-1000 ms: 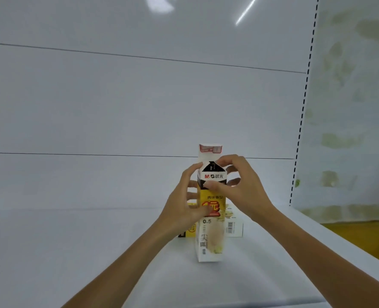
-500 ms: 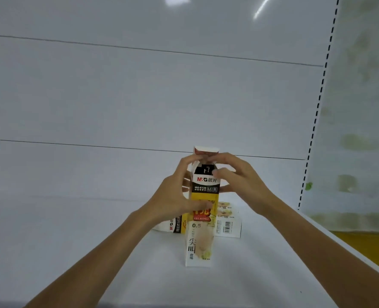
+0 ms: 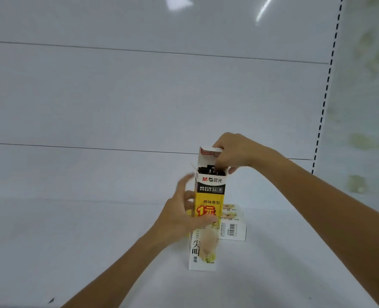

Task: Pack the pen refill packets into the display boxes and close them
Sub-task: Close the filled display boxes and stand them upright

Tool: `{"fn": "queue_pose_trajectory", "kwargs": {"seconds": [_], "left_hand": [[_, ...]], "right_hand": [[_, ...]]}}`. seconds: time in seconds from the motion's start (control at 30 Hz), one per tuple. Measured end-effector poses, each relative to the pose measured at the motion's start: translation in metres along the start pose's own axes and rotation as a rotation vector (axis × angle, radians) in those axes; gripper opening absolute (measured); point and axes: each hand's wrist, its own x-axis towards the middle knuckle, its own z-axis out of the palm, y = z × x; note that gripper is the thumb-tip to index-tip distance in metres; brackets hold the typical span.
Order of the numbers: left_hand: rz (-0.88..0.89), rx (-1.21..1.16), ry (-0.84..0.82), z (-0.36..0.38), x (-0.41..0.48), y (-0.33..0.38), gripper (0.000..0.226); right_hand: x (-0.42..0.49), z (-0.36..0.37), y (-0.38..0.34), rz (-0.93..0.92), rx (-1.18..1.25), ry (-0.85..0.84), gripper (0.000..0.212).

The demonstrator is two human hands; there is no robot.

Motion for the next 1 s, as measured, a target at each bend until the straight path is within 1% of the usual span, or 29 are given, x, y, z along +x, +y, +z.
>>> {"fn": "queue_pose_trajectory", "kwargs": {"seconds": [0.03,0.1,0.17,0.27,0.37,0.47,0.63,0.7,0.73,0.83,0.9,1.0], "left_hand": [[-0.023,0.025,-0.011,0.002,-0.002,-0.002,0.067],[-0.057,0.006,-0.026,0.001,-0.004,-0.006,0.050],[-0.059,-0.018,-0.046,-0.002,-0.004,-0.006,0.046],[-0.063,-0.014,-0.066,-0.002,-0.005,-0.003,0.046],[-0.077,0.003,-0.059,0.000,-0.006,-0.003,0.049],[-0.092,0.030,-0.054,0.002,-0.008,-0.002,0.065],[-0.059,0.038,-0.035,0.003,-0.008,-0.002,0.068],[-0.027,0.003,-0.026,0.002,-0.009,0.000,0.080],[-0.009,-0.005,-0.028,0.000,-0.009,0.001,0.087],[0.044,0.059,-0.039,-0.004,-0.009,0.005,0.100],[0.070,0.107,-0.043,-0.004,-0.007,0.006,0.102],[0.075,0.141,-0.054,-0.005,-0.004,0.008,0.098]], "right_hand": [[0.001,0.000,-0.002,0.009,-0.020,-0.029,0.011],[0.000,-0.002,-0.003,0.030,0.019,-0.126,0.006],[0.000,-0.005,-0.002,0.035,0.079,-0.188,0.006],[-0.001,-0.008,-0.001,0.030,0.109,-0.198,0.003],[0.002,-0.005,0.000,0.045,0.106,-0.172,0.007],[0.003,-0.005,0.000,0.074,0.109,-0.171,0.010],[0.004,0.002,-0.001,0.112,0.138,-0.155,0.012],[0.003,0.005,0.002,0.105,0.187,-0.150,0.007],[0.001,0.007,0.005,0.095,0.224,-0.151,0.004],[-0.004,0.017,0.022,0.021,0.393,-0.130,0.016],[-0.009,0.028,0.031,-0.020,0.592,-0.069,0.018],[-0.015,0.038,0.036,-0.022,0.931,0.050,0.026]]}}
